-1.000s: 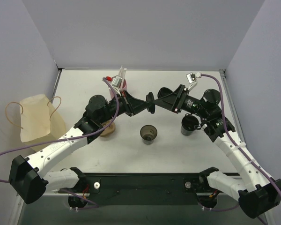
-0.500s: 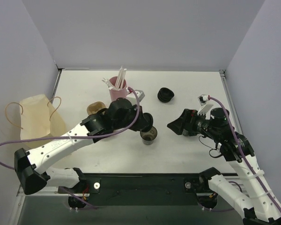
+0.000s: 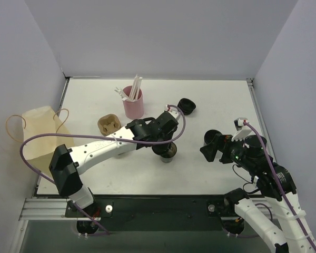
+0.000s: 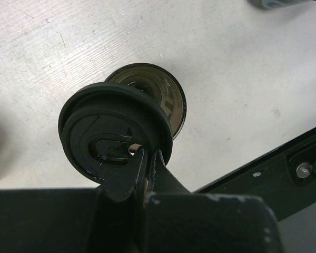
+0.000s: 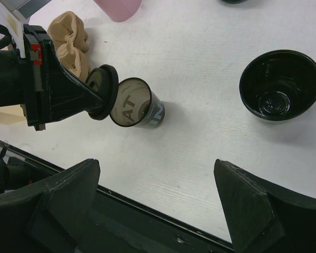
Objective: Pack the takeout coffee
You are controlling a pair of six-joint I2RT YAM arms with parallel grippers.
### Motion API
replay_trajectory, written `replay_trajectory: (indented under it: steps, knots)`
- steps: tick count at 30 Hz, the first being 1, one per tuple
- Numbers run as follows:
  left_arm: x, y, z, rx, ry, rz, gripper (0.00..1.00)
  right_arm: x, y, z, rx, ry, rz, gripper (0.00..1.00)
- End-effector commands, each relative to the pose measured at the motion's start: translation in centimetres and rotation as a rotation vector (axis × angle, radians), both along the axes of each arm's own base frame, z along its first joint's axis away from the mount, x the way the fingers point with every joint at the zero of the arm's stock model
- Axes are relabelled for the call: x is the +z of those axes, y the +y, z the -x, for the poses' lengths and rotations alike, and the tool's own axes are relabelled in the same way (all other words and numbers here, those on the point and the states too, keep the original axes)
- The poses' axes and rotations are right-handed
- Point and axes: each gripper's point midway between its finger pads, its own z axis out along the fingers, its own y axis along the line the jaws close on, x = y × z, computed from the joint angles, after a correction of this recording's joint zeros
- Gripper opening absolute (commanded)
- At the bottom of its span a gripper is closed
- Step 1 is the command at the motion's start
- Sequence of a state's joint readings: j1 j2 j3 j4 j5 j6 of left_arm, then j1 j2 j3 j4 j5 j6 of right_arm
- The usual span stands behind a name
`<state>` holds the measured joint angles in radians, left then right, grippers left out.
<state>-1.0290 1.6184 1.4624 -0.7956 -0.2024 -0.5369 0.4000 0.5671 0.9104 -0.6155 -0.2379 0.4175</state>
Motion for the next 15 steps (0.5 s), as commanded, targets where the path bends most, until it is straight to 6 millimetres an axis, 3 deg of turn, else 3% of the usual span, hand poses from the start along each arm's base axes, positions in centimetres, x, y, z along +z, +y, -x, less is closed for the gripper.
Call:
replay_trajectory:
  steps: [1, 7, 15]
  knots:
    - [1.0, -1.1, -0.7, -0.009, -0.017, -0.006, 0.0, -0.4, -0.8, -0.1, -0.027, -0.001, 0.032, 0.95]
    - [0.6, -3.0, -0.8, -0.032, -0.006, -0.008, 0.0, -0.4, -0.9, 0.1, -0.031, -0.01, 0.034, 0.95]
    - [-1.0, -3.7, -0.7, -0.037, 0.014, -0.057, 0.0, 0.0, -1.4, 0.2, -0.043, -0.031, 0.049, 0.95]
